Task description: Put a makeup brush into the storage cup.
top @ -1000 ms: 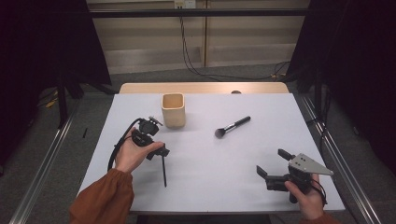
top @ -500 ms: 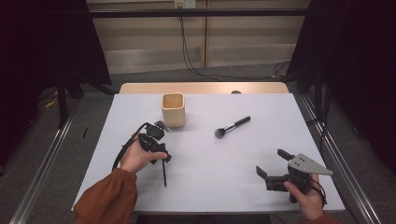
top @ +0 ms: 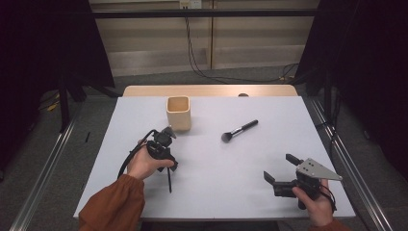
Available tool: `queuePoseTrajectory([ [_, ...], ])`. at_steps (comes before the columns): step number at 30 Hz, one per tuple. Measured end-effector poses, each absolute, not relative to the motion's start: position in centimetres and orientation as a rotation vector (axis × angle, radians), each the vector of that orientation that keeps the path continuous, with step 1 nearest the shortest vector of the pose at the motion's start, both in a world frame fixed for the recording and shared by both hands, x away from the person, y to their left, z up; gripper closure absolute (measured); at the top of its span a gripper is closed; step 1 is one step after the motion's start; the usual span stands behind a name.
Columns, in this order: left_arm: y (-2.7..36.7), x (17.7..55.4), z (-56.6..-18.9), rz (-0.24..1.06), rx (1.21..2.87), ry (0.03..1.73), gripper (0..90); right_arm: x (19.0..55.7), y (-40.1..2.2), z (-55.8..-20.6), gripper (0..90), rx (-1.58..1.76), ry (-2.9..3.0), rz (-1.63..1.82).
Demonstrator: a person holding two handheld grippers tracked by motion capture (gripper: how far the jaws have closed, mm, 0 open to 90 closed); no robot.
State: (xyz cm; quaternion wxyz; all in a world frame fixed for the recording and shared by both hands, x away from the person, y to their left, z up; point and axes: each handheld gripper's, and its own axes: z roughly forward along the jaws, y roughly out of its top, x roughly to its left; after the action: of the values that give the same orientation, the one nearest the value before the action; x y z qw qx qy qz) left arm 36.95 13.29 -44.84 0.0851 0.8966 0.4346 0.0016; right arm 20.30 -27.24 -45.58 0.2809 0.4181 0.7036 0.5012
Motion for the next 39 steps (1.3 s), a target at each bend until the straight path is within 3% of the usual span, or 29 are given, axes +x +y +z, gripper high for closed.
queuePoseTrajectory([
  [9, 12.8, 36.8, -45.1, 0.059, 2.704, 1.31, 24.0, 20.3, -27.2, -45.6, 0.0, 1.123, 1.885, 1.345],
  [18, 12.6, 37.2, -44.9, 0.03, 2.713, 1.381, 33.5, 20.3, -27.3, -45.6, 0.0, 1.123, 1.894, 1.344],
  [39, 13.7, 38.3, -44.6, -0.039, 2.757, 1.34, 77.1, 20.3, -27.2, -45.7, 0.0, 1.127, 1.899, 1.34],
])
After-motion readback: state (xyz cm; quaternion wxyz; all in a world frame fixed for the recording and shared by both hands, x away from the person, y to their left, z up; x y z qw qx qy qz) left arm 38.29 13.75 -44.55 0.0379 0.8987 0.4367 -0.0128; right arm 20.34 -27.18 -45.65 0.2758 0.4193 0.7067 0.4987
